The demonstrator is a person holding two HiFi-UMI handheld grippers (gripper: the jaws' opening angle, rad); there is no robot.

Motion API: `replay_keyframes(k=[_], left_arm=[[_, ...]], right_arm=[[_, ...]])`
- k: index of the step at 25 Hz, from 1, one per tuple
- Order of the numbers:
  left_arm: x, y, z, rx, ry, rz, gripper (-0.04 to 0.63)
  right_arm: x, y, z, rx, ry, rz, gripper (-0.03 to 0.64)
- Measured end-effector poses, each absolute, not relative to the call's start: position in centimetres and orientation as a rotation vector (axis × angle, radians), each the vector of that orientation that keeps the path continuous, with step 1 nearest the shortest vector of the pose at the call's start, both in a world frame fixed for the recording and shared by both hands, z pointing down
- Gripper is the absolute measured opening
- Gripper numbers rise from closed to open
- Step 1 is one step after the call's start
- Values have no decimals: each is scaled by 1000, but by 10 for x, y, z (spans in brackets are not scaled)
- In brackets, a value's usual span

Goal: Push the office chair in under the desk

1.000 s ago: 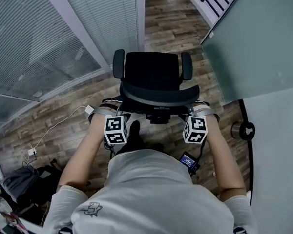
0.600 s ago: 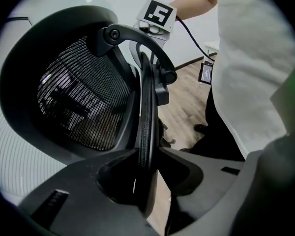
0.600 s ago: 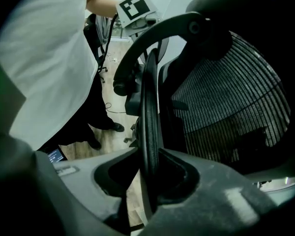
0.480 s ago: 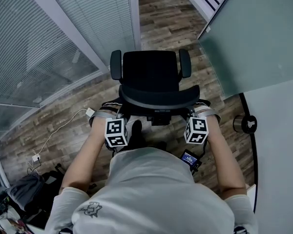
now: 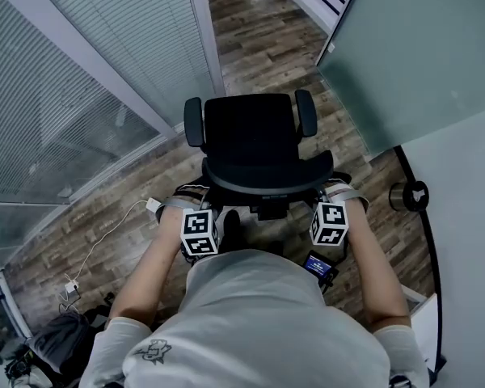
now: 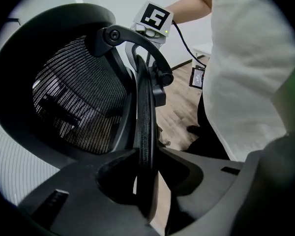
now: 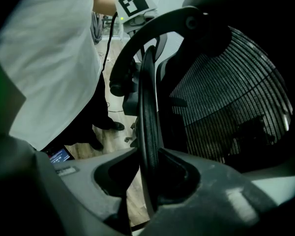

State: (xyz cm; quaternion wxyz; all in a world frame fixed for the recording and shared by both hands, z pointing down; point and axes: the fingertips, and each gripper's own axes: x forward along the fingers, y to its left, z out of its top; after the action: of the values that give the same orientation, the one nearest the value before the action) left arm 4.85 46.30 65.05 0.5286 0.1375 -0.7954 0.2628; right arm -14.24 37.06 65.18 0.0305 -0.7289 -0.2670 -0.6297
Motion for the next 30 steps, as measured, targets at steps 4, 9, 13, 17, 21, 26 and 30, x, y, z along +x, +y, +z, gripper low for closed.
replay_keyframes(k=[4, 9, 13, 17, 21, 26, 30], left_arm=[[36, 462, 650, 399, -1903, 661, 114], [20, 454, 646, 523, -1873, 709, 118], [7, 450, 652, 585, -1855, 756, 118], [-9, 443, 657, 664, -1829, 797, 118], [-31, 442, 659, 712, -1804, 869, 117], [-62, 437, 661, 770, -1759, 929, 110], [-91, 418, 662, 805, -1735, 980, 110]], right_arm=[[-149, 361, 650, -2191, -869, -1921, 109], [-158, 339, 647, -2115, -953, -1890, 109], [-165, 325, 651, -2053, -1014, -1869, 110], [-172, 308, 654, -1980, -1091, -1838, 110], [-182, 290, 654, -1913, -1162, -1806, 110], [-196, 269, 655, -1847, -1251, -1774, 108], [-210, 240, 657, -1790, -1291, -1731, 107]])
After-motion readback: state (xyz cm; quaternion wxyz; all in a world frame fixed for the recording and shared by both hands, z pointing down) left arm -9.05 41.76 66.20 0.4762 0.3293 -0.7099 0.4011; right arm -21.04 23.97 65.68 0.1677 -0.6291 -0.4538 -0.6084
